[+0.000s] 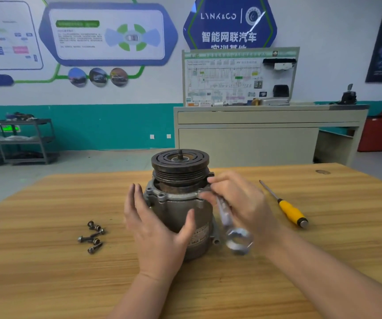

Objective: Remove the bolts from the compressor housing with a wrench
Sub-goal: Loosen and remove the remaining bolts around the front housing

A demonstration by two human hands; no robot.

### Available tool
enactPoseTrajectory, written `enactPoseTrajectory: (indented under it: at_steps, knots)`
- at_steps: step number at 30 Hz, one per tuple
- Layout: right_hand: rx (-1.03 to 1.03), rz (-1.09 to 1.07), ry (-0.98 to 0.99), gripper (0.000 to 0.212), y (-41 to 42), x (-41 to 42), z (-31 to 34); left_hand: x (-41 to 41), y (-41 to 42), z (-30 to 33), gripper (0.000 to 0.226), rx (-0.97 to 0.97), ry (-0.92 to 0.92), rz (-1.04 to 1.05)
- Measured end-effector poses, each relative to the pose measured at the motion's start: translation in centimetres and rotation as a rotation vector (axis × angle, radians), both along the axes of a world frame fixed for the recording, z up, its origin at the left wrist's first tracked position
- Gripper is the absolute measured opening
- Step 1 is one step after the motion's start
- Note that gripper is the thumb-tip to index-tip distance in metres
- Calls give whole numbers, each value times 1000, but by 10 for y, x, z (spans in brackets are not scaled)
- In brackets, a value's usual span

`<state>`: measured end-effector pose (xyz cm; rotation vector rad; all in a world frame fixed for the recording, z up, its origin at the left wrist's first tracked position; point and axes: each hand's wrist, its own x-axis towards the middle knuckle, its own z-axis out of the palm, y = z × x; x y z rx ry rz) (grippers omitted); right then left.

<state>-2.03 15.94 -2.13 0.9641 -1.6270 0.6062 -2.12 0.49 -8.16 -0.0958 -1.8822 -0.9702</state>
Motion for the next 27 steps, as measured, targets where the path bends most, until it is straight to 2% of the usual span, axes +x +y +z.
enactPoseTrajectory:
  at_steps: [3, 5, 8, 11, 13, 14, 16, 18, 21, 24, 27]
  knots:
    - [33, -28, 116, 39, -2, -5, 0, 5, 9, 6, 110, -47, -26, 33]
    - [-73, 30, 98, 40, -2, -10, -4, 4, 16, 11, 113, -57, -41, 34]
    - [-377, 283, -119, 31, -7, -14, -7, -3, 22, 16, 108, -32, -74, 44]
    - [-788, 569, -306, 16, -13, -24, -2, -11, 22, 16, 98, -44, -74, 59]
    - [-1108, 712, -565, 21, -12, -36, 6, -17, 19, 14, 95, -27, -69, 33]
    - [-1198, 772, -724, 27, -10, -44, 10, -21, 18, 13, 96, -18, -69, 4]
    - [-1224, 834, -999, 42, -4, -57, 17, -27, 15, 13, 97, 9, -72, -53]
    - [-1194, 852, -1105, 45, 3, -65, 21, -34, 16, 15, 98, 20, -85, -82]
    - [-1238, 941, -1139, 24, 13, -68, 15, -42, 21, 14, 98, 6, -84, -108]
    - [-1310, 1117, -1090, 22, 18, -69, 11, -52, 20, 17, 103, 2, -101, -196]
    - [-1347, 1042, -932, 21, 22, -69, 17, -60, 14, 24, 116, 22, -136, -259]
